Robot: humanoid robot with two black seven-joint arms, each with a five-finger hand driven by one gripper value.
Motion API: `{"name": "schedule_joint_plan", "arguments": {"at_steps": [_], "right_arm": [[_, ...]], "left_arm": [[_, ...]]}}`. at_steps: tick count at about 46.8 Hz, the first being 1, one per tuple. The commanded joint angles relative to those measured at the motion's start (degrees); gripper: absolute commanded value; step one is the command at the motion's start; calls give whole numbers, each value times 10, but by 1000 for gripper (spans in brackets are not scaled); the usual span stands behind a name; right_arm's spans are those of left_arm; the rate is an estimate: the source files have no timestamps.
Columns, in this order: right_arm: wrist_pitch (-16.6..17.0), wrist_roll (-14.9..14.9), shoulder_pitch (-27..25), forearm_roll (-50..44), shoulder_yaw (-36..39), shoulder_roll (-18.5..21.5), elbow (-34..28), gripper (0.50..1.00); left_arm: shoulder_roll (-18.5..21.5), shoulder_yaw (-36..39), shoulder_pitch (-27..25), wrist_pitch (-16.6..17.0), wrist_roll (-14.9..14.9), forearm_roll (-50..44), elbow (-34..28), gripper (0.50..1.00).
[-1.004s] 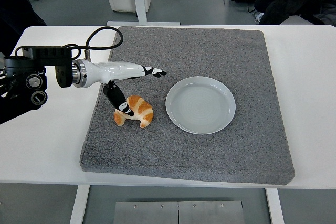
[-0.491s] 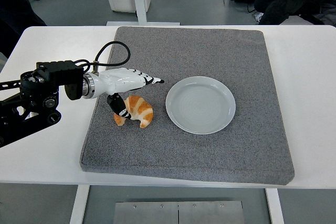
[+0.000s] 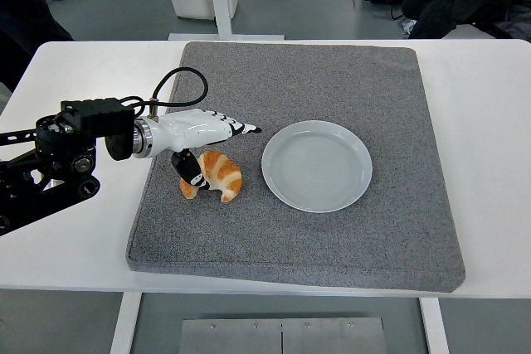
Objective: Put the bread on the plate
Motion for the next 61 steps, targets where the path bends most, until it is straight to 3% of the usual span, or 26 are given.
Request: {"name": "schedule_joint_plan", "arguments": {"at_steps": [1, 21, 36, 41, 43, 48, 52, 54, 61], "right_arm": [[1, 0, 0, 0, 1, 0, 1, 1000], [1, 0, 2, 0, 0, 0, 1, 1000], [0, 0, 2, 0, 0, 0, 1, 1000], [0, 0, 2, 0, 0, 0, 1, 1000], [1, 0, 2, 1, 0, 0, 1, 1000], [1, 0, 2, 0, 0, 0, 1, 1000], [0, 0, 2, 1, 0, 0, 1, 1000], [1, 0, 2, 1, 0, 0, 1, 1000], [1, 0, 2, 0, 0, 0, 1, 1000]], "left_arm": [[0, 1, 2, -1, -1, 0, -1, 990], [-3, 3, 16, 2, -3, 3, 4, 990], [-20, 21, 17, 51, -3, 22, 31, 981], [-22, 25, 17, 53, -4, 23, 34, 974], [-22, 26, 17, 53, -6, 23, 35, 948], [-22, 25, 12, 53, -6, 23, 37, 830], [-22, 25, 9, 53, -6, 22, 38, 642], [-22, 25, 9, 53, -6, 21, 38, 500], [-21, 25, 10, 52, -8, 14, 40, 500]]}}
